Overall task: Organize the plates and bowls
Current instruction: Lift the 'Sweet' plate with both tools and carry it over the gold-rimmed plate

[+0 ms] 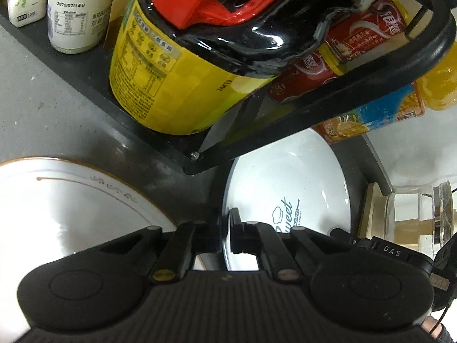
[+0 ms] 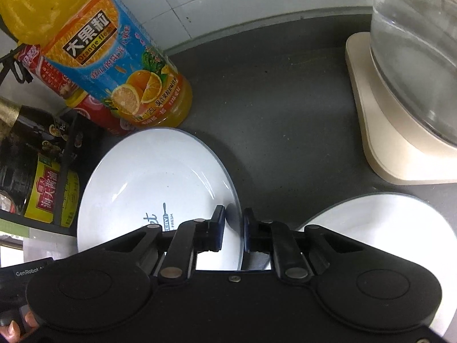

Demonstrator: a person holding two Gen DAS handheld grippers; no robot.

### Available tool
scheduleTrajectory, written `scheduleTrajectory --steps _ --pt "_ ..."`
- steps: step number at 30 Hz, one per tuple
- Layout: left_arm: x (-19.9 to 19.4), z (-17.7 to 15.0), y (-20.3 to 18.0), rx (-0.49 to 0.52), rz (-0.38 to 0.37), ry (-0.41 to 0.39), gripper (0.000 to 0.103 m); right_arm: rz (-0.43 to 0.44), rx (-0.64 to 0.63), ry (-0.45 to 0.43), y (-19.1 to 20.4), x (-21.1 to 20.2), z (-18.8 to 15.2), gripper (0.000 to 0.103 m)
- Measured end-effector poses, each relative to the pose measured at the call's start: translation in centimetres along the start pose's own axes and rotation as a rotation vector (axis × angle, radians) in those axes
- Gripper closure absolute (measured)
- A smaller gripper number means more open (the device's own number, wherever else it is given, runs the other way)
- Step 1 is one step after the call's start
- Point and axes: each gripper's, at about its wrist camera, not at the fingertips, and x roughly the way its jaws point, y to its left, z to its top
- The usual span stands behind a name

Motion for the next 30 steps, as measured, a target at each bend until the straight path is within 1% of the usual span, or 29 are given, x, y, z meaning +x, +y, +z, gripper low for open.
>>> scheduleTrajectory --steps 3,6,11,14,30 --pt "-0.4 -0.1 0.0 0.002 -0.011 0.004 0.1 0.005 -0.001 0.01 -0.1 -0.1 0.1 0.09" --pt "-1.4 -0.2 -0.1 0.014 -0.019 -0.013 0.1 0.012 -0.016 -0.003 -0.2 -0.9 -0.2 0.092" --pt "-2.7 -0.4 -0.1 0.022 -0.015 -0.035 0.1 0.056 -0.001 -0.017 -0.2 -2.1 -0.7 0.095" --pt "-3.4 -0.8 0.3 0.008 -0.018 -0.035 0.1 0.094 0.004 -0.027 -0.4 -3.0 -1.1 0.097" --pt "-8.6 -3.6 1.0 0.002 -0.016 -0.105 0.1 0.205 -0.036 -0.068 0.4 -7.0 -3.6 0.097"
